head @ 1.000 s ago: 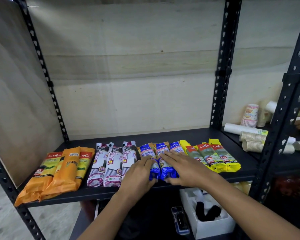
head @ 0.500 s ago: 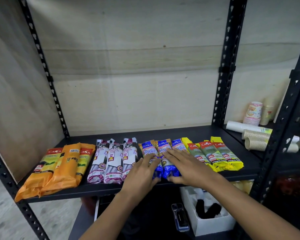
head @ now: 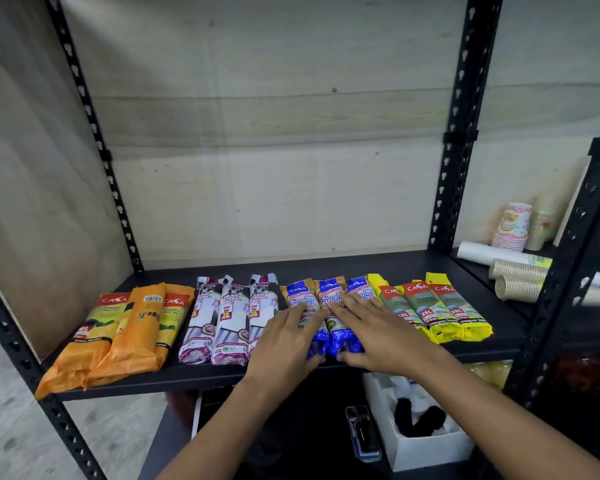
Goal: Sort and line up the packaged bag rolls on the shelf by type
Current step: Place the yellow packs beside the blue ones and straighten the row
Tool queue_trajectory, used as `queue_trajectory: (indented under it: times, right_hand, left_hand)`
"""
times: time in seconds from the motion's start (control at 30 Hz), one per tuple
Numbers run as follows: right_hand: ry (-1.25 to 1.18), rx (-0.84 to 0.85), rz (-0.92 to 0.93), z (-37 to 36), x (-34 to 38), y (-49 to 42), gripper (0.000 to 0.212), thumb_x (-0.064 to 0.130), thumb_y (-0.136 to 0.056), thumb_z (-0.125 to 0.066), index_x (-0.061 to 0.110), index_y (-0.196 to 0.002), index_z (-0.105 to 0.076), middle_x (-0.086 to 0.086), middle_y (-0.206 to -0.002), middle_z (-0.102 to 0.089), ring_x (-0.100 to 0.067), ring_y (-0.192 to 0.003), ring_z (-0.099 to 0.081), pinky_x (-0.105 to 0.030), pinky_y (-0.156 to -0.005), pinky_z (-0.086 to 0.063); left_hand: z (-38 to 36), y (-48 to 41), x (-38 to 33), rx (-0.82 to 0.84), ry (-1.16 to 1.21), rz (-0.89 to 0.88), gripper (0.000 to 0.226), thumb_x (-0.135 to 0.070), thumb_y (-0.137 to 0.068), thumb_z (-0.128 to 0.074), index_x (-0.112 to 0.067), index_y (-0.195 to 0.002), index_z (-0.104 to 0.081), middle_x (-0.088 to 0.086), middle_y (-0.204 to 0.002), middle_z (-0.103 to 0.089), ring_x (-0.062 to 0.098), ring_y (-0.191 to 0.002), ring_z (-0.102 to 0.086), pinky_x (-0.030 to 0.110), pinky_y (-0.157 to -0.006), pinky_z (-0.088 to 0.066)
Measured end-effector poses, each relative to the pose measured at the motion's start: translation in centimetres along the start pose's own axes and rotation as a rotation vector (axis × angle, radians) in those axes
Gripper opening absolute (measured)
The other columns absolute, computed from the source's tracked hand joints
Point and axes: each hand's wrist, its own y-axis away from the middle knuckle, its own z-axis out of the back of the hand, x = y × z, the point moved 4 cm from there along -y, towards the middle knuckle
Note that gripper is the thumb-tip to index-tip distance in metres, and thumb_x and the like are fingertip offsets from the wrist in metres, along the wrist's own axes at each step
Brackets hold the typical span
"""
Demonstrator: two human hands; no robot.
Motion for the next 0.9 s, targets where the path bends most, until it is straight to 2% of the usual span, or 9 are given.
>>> queue_trajectory:
  times: [0.07, 0.23, 0.37, 0.53, 0.6, 0.77, 0.9]
  right_hand:
    - [0.004, 0.000, 0.003, -0.1, 0.0, 0.1, 0.088, 0.067, -0.090, -0.043, 0.026, -0.157, -0.003, -0.001, -0.166, 0.003, -0.017, -0.152, 0.008, -0.039, -0.122, 0.000]
    - [0.018, -0.004, 0.007, -0.2, 0.1, 0.0, 0.088, 0.067, -0.090, -0.042, 0.028, -0.157, 0.001, -0.001, -0.166, 0.001, -0.016, -0.152, 0.007, -0.041, -0.123, -0.003]
    - [0.005, 0.014, 0.001, -0.2, 0.0, 0.0, 0.089, 0.068, -0.089, -0.043, 0.032, -0.156, 0.003, 0.001, -0.166, 0.004, -0.016, -0.151, 0.008, -0.042, -0.123, -0.004]
    - [-0.013, 0.026, -0.015, -0.3, 0.1, 0.2, 0.097, 0.076, -0.083, -0.043, 0.035, -0.155, 0.006, 0.004, -0.165, 0.010, -0.013, -0.150, 0.013, -0.044, -0.123, -0.002]
    - [-0.014, 0.018, -0.021, -0.2, 0.4, 0.3, 0.099, 0.080, -0.081, -0.042, 0.037, -0.154, 0.008, 0.005, -0.165, 0.010, -0.011, -0.150, 0.016, -0.044, -0.123, -0.002]
    - [0.004, -0.029, -0.014, 1.0, 1.9, 0.3, 0.106, 0.085, -0.075, -0.044, 0.038, -0.155, 0.008, 0.004, -0.166, 0.008, -0.014, -0.150, 0.017, -0.046, -0.122, 0.001]
    - [0.009, -0.044, 0.058, 2.9, 4.6, 0.2, 0.114, 0.089, -0.069, -0.046, 0.037, -0.155, 0.008, 0.007, -0.161, 0.020, -0.013, -0.147, 0.023, -0.041, -0.118, 0.011]
  left_hand:
    - [-0.2, -0.2, 0.2, -0.001, -0.023, 0.000, 0.080, -0.054, -0.082, -0.067, -0.032, -0.150, -0.031, 0.005, -0.149, -0.041, 0.028, -0.137, -0.037, 0.042, -0.109, -0.039]
    - [0.0, -0.5, 0.2, 0.043, 0.028, -0.004, 0.084, -0.051, -0.082, -0.070, -0.030, -0.152, -0.029, 0.004, -0.157, -0.031, 0.025, -0.140, -0.034, 0.038, -0.109, -0.036]
    - [0.4, -0.5, 0.0, 0.032, 0.035, -0.015, 0.082, -0.049, -0.085, -0.068, -0.029, -0.152, -0.027, 0.003, -0.157, -0.030, 0.024, -0.139, -0.035, 0.036, -0.108, -0.036]
    - [0.5, 0.2, 0.3, 0.048, 0.040, -0.003, 0.092, -0.059, -0.083, -0.063, -0.039, -0.154, -0.009, 0.003, -0.163, -0.013, 0.026, -0.142, -0.030, 0.041, -0.111, -0.034]
    - [0.7, 0.6, 0.7, 0.048, 0.052, -0.007, 0.096, -0.064, -0.079, -0.063, -0.042, -0.153, -0.006, 0.001, -0.162, -0.016, 0.025, -0.143, -0.027, 0.041, -0.113, -0.030]
    - [2.0, 2.3, 3.0, 0.053, 0.048, -0.013, 0.097, -0.071, -0.075, -0.063, -0.040, -0.153, -0.015, -0.001, -0.159, -0.020, 0.022, -0.145, -0.023, 0.041, -0.119, -0.022]
    - [3.3, 3.9, 5.9, 0.129, 0.028, 0.052, 0.105, -0.082, -0.072, -0.054, -0.043, -0.154, -0.002, 0.000, -0.163, -0.010, 0.023, -0.149, -0.011, 0.042, -0.122, -0.007]
